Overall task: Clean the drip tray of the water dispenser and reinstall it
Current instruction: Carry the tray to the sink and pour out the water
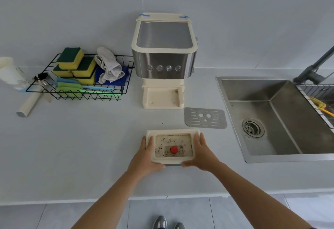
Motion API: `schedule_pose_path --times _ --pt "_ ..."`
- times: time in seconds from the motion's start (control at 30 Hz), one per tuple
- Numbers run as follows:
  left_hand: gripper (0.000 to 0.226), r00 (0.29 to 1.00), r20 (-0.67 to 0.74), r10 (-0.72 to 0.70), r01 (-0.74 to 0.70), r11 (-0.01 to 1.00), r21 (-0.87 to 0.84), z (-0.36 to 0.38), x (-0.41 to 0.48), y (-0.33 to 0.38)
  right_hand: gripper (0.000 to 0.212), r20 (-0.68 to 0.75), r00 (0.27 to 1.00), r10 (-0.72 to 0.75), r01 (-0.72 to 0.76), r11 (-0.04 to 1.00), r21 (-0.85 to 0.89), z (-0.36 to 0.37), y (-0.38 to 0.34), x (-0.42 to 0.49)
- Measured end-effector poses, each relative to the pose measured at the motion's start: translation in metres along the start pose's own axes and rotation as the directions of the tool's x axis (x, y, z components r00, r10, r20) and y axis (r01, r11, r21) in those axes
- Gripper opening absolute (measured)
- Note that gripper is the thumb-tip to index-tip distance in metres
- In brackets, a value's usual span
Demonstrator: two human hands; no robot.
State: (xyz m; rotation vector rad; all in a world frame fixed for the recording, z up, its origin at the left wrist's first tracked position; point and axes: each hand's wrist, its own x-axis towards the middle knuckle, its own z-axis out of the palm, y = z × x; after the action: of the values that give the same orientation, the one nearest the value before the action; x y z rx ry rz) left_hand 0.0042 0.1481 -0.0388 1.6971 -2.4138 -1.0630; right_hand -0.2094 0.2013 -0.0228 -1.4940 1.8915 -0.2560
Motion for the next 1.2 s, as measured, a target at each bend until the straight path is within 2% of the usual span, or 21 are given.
schedule_pose_path --times 0.2,0.4,0.6,0.93,1.2 --pt "0.115 0.999 -0.008 0.041 -0.041 0.999 0.016 -0.007 0.012 0.004 0.133 -0.049 0.999 0.022 -0.02 0.999 0.041 -0.007 0.002 0.002" --pt "0.115 0.991 -0.034 0.126 -0.125 0.992 0.022 -0.023 0.033 0.025 0.118 -0.169 0.985 -0.016 0.029 0.997 0.073 -0.041 -0.001 -0.005" --pt "0.117 0.966 -0.028 0.259 -0.258 0.966 0.035 -0.029 0.057 0.065 0.112 -0.257 0.964 0.06 -0.049 0.998 0.05 -0.079 0.01 -0.019" --pt "0.112 0.932 -0.008 0.364 -0.361 0.928 0.093 -0.019 0.093 0.157 0.113 -0.344 0.929 0.138 -0.132 0.99 0.041 -0.143 0.063 -0.029" --pt "0.11 0.934 -0.022 0.356 -0.352 0.93 0.105 0.011 0.13 0.245 0.111 -0.345 0.93 0.129 -0.128 0.991 0.025 -0.207 0.143 -0.011"
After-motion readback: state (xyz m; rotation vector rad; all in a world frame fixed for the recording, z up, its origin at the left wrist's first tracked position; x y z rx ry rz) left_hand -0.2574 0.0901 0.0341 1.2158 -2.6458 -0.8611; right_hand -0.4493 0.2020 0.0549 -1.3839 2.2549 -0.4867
